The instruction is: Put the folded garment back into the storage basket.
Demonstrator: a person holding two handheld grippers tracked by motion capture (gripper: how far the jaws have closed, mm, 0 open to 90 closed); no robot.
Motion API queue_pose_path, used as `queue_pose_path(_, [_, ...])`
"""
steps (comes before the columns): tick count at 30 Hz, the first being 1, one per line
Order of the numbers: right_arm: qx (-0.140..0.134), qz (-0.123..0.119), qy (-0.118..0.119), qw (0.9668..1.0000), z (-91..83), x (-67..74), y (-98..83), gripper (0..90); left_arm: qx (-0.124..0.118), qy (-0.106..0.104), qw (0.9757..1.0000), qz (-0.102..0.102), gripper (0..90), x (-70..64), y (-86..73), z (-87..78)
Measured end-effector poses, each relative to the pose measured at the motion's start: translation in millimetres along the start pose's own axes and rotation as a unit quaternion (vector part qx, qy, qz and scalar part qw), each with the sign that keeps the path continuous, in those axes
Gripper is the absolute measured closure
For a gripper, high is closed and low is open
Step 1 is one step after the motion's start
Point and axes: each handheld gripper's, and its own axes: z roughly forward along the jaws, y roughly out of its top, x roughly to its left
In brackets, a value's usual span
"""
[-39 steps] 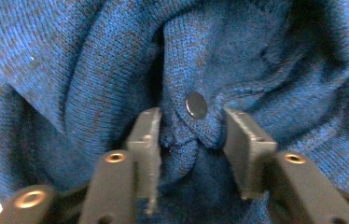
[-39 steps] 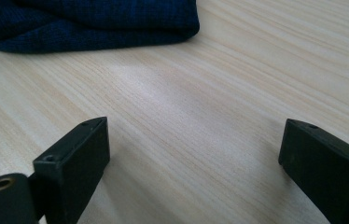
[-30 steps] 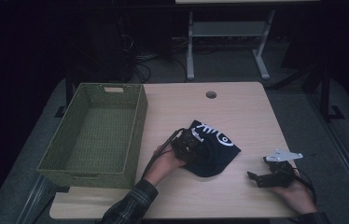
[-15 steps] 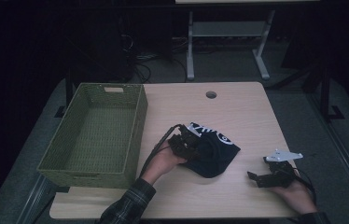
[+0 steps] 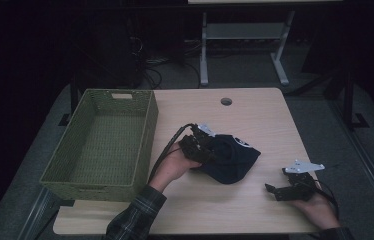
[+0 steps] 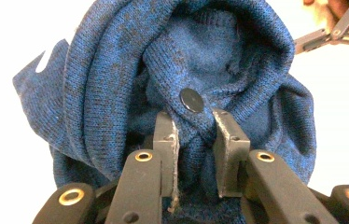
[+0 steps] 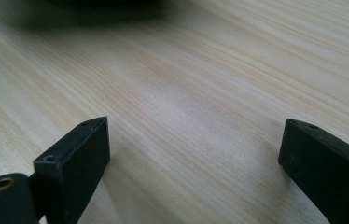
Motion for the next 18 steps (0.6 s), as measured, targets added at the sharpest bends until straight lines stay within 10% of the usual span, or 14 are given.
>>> queue_pose_path(18, [-0.001,0.001,0.000,1.0000,0.0,0.1,0.0,8.5,-0.027,0.027,0.9992,0.014,73.1,10.8,21.8,-62.0])
